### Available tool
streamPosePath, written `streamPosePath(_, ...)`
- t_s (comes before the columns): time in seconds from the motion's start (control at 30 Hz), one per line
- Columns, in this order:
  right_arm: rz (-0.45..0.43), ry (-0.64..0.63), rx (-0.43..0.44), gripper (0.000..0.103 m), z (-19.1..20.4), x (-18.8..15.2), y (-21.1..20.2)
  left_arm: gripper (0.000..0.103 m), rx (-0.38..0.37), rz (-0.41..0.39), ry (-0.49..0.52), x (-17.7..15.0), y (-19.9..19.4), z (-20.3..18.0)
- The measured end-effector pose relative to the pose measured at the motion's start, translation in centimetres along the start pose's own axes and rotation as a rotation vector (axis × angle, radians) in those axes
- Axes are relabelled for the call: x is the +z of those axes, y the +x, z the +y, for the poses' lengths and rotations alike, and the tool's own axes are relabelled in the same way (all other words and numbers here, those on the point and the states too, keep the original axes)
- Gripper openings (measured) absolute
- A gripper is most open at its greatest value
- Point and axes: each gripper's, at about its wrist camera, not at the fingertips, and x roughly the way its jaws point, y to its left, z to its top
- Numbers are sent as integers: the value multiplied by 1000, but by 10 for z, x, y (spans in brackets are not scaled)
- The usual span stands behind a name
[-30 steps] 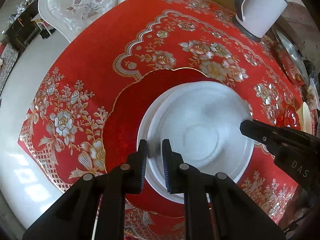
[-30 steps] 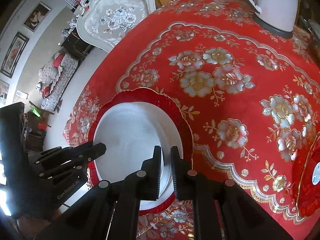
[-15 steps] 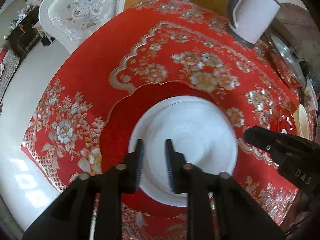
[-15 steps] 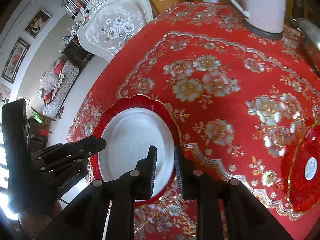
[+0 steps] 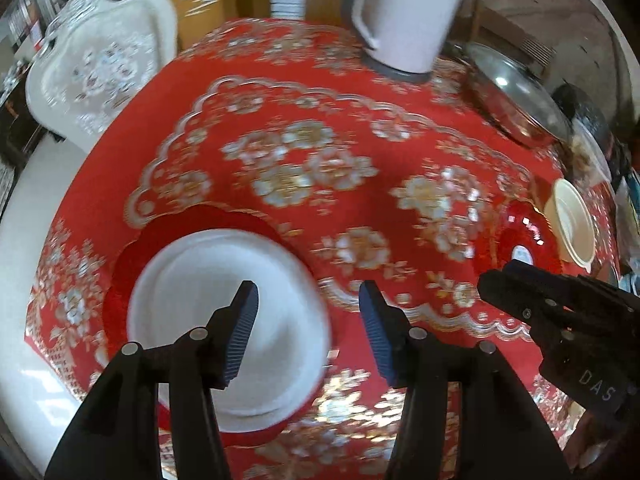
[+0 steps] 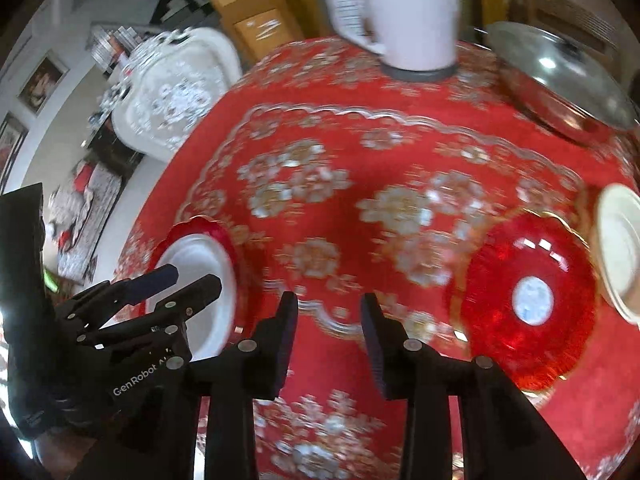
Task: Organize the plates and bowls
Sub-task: 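Move both grippers back toward the red glass plate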
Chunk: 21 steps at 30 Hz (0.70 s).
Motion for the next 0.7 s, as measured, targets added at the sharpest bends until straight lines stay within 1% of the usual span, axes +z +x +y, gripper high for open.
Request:
streamPosePath(0.13, -16, 54, -42, 35, -32, -8, -14, 51, -24, -1, 55, 5, 3, -35)
streamPosePath(0.43, -51, 172, -106, 40, -100, -28, -46, 51, -64, -10, 159, 12, 5, -106)
streamPosePath(0.7, -63, 270, -140, 42, -150, -48, -63, 51, -82, -2, 237, 14, 10, -155)
